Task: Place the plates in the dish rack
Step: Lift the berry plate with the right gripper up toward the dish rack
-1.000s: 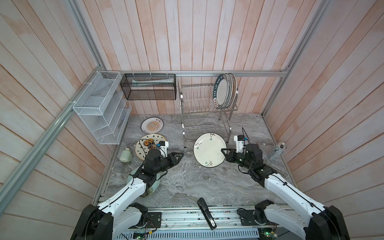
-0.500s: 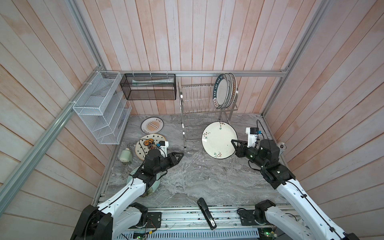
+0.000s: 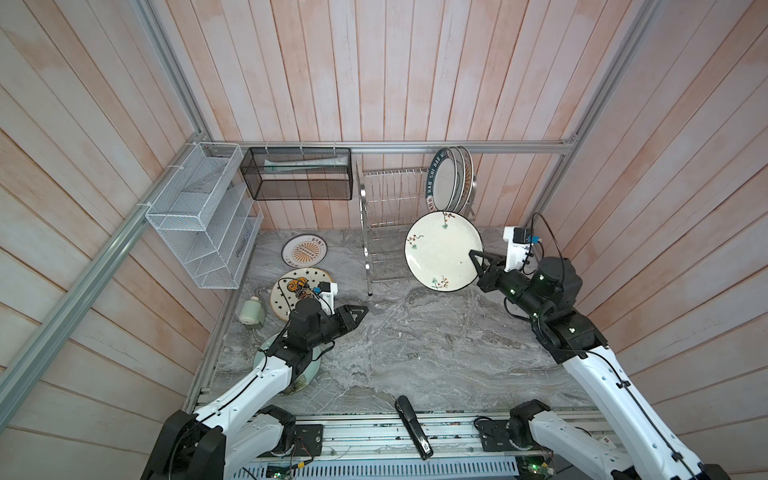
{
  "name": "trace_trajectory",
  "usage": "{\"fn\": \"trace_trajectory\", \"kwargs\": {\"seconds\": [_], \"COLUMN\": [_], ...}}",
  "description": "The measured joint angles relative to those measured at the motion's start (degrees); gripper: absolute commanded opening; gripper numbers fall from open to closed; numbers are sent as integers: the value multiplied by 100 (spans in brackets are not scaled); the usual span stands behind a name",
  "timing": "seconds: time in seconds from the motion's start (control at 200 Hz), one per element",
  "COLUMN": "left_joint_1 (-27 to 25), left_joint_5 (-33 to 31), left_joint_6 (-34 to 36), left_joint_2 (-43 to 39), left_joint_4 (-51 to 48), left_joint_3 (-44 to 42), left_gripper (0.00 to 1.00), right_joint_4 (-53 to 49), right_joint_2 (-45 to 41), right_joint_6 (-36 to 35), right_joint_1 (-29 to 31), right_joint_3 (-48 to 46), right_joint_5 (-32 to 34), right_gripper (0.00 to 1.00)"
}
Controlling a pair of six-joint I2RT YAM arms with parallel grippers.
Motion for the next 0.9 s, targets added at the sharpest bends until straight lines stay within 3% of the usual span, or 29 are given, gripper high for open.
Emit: {"fn": "trace_trajectory", "kwargs": {"seconds": [0.36, 0.9], "left_joint_1": [0, 0], "left_joint_5": [4, 2], "left_joint_6": [-26, -68], "left_joint_2": [-168, -660], "left_joint_4": [57, -59], "left_joint_3": [-138, -247], "left_gripper": [38, 38], "right_joint_4": [505, 1078], "right_joint_2": [756, 2889], "right_joint_6": [-70, -437], "right_joint_1": [0, 35], "right_joint_3": [975, 2988], "right_joint_5": [136, 1023], "right_gripper": [0, 0]}}
